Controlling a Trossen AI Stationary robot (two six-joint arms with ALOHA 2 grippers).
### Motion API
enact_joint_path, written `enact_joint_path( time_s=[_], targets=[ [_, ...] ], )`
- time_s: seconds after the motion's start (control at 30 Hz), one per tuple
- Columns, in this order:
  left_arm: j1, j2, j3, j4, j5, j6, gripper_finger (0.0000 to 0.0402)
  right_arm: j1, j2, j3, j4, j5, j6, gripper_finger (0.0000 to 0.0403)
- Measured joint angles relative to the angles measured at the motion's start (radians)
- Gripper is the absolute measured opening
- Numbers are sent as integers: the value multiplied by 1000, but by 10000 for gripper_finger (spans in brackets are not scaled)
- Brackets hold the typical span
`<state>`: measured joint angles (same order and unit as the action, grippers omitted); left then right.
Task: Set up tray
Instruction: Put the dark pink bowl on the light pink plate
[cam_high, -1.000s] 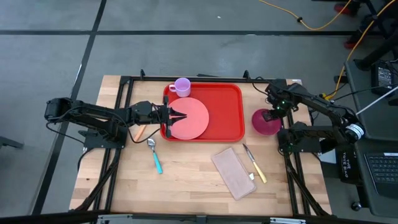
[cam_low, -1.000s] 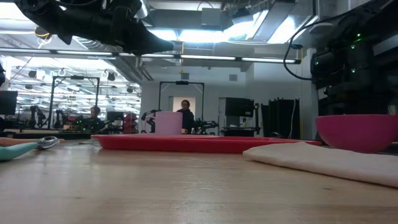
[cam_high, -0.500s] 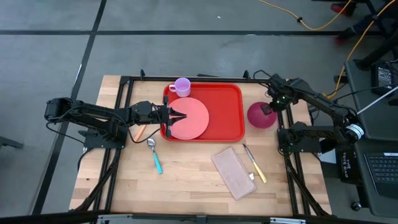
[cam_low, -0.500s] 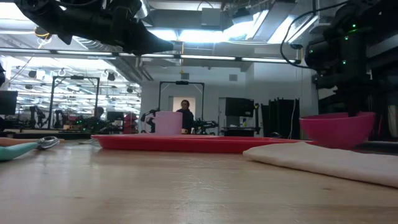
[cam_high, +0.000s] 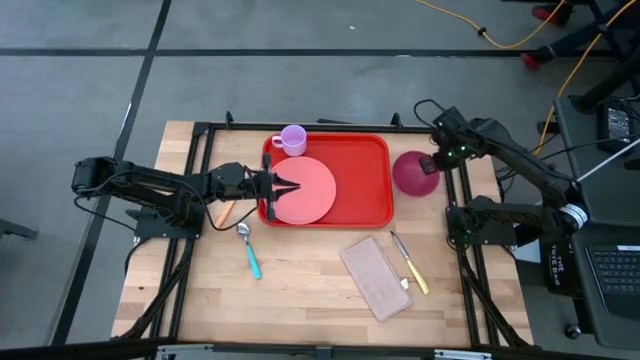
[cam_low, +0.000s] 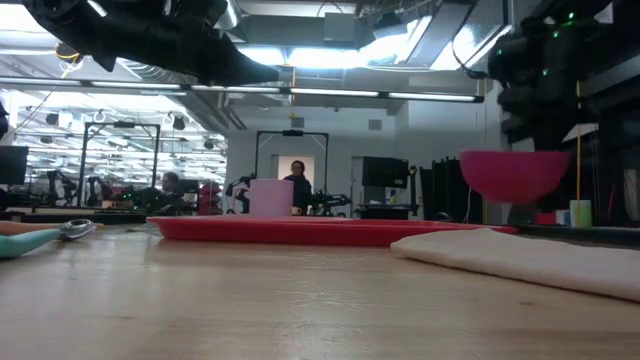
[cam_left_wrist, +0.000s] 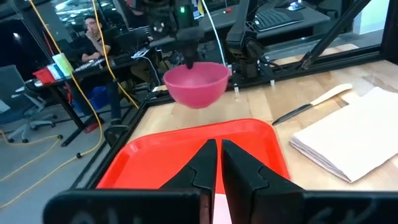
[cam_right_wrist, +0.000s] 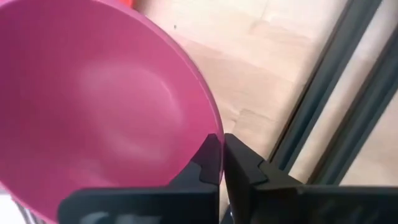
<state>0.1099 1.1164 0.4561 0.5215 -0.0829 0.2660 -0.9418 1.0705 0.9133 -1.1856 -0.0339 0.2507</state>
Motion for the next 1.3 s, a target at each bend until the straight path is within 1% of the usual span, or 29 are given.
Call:
enact_joint_path(
  time_s=[0.1,0.23,0.33,0.47,0.63,0.73,0.97,1.07,1.3],
  targets=[
    [-10,0,6,1,-45,46,22,21,-19,36,-32,7,6,8],
    [-52,17,49,-5,-121,111,33,65,-28,95,-67,8,47,8],
    [-85,57,102,-27,-156,148,45,111,-26,121,-74,58,94,8],
    [-111,139,197,-128,-207,175,62,173,-23,126,-67,67,143,8],
    [-139,253,351,-325,-276,174,82,245,-21,126,-66,66,212,8],
    [-158,322,443,-412,-289,204,89,284,-7,126,-66,66,243,8],
    [-207,446,634,-504,-289,373,89,365,64,126,-61,66,272,8],
    [-220,485,706,-541,-289,406,87,382,92,126,-55,66,272,8],
    [-233,596,873,-703,-291,466,86,392,115,125,-43,63,268,8]
  ],
)
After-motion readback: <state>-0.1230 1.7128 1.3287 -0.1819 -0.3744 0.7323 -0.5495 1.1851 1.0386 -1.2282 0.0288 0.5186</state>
